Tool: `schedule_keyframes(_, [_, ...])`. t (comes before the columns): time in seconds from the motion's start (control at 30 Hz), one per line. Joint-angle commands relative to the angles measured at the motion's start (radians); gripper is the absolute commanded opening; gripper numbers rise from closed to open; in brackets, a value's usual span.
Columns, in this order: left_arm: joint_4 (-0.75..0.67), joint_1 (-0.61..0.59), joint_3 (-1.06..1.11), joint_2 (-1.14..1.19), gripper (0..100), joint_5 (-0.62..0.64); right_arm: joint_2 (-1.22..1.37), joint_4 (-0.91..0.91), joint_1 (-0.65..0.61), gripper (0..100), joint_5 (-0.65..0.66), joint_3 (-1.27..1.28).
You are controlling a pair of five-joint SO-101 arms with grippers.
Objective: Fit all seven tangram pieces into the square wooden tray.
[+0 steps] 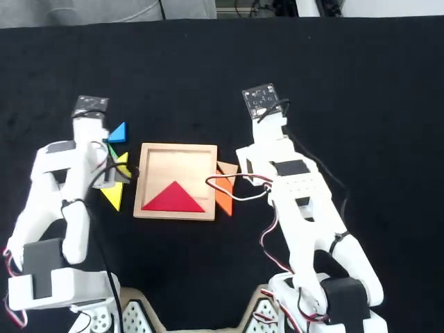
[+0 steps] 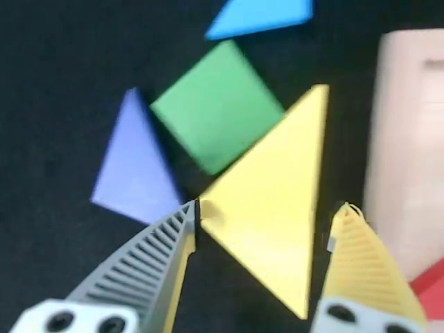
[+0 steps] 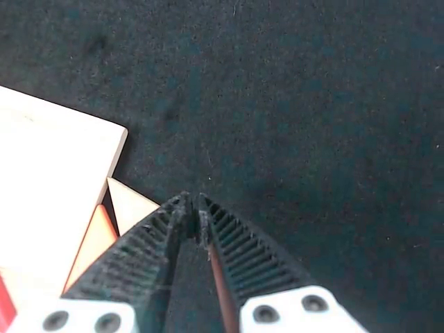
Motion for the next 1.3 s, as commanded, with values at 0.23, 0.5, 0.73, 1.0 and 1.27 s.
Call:
schedule_keyframes(0.23, [0.023,-0.001,-0.174,0.187,30,0.026,-0.001,-0.021,0.009,1.8,0.009,-0.010])
schedule_keyframes(0.5, [0.080,-0.050,-0.217,0.203,30,-0.012,-0.001,-0.021,0.009,1.8,0.011,-0.010])
schedule_keyframes(0.73, [0.164,-0.053,-0.216,0.201,30,-0.014,-0.001,-0.021,0.009,1.8,0.011,-0.010])
schedule_keyframes(1.0, [0.173,-0.056,-0.225,0.199,30,0.118,-0.001,-0.021,0.009,1.8,0.011,-0.010])
schedule_keyframes(1.27, [0.242,-0.110,-0.185,0.057,30,0.226,-0.001,-0.021,0.009,1.8,0.011,-0.012])
